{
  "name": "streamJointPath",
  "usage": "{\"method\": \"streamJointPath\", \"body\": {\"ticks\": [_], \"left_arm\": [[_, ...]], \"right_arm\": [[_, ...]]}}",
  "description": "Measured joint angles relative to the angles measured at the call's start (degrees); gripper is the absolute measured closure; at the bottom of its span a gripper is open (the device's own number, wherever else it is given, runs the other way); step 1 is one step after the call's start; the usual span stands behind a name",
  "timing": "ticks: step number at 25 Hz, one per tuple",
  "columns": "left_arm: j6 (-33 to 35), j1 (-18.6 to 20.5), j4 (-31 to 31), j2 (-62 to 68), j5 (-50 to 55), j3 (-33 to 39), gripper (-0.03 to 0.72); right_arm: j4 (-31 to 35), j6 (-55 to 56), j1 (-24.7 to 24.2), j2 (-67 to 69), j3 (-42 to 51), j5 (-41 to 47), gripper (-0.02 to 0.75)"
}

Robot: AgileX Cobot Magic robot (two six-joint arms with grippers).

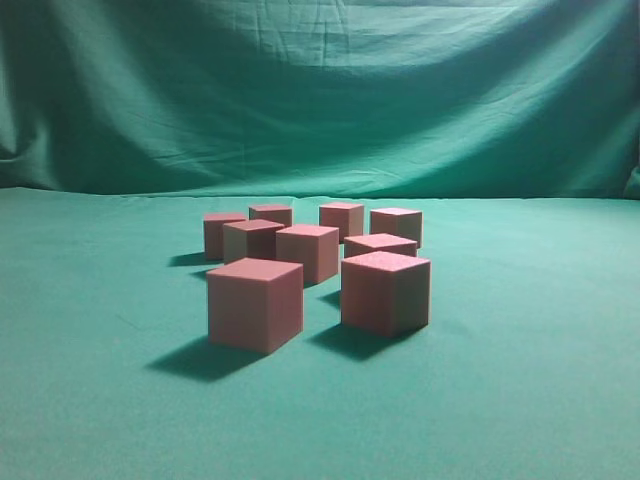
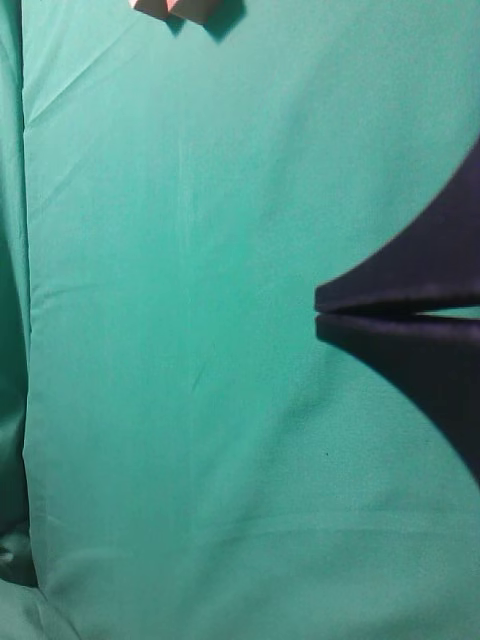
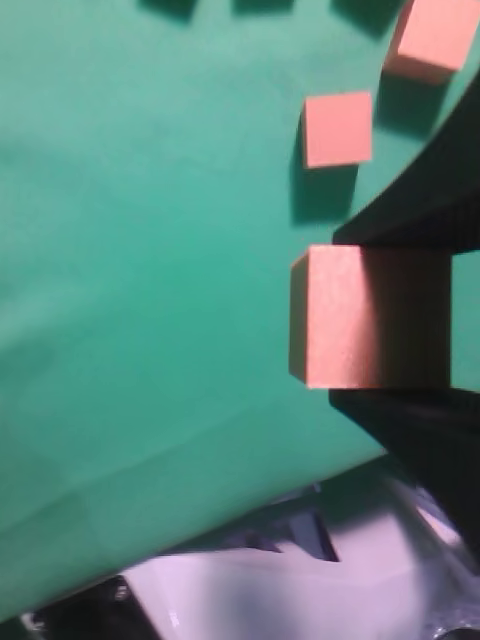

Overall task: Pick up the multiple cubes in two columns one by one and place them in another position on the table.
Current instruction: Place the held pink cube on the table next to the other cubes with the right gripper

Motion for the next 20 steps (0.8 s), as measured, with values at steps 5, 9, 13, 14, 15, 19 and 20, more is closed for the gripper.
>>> {"method": "streamJointPath", "body": {"ticks": [5, 9, 13, 14, 15, 19, 20], "left_arm": [[0.0, 0.0, 0.0, 0.0, 0.0, 0.0, 0.688], [0.0, 0.0, 0.0, 0.0, 0.0, 0.0, 0.688], [0.1, 0.0, 0.0, 0.0, 0.0, 0.0, 0.688], [0.1, 0.0, 0.0, 0.0, 0.0, 0.0, 0.688], [0.1, 0.0, 0.0, 0.0, 0.0, 0.0, 0.688], [0.1, 0.0, 0.0, 0.0, 0.0, 0.0, 0.688], [0.1, 0.0, 0.0, 0.0, 0.0, 0.0, 0.688]], "right_arm": [[-0.1, 0.0, 1.0, 5.4, 0.1, -3.1, 0.466], [-3.3, 3.1, 1.8, 8.6, 0.1, -6.8, 0.466], [-9.4, 10.4, 1.9, 10.9, 0.1, -8.9, 0.466], [-11.3, 12.6, 1.9, 11.4, 0.1, -9.8, 0.466], [-12.8, 14.4, 1.9, 11.8, 0.1, -10.6, 0.466], [-18.4, 20.3, 1.9, 13.0, 0.1, -13.0, 0.466], [-19.6, 21.4, 1.9, 13.4, 0.1, -13.2, 0.466]]}}
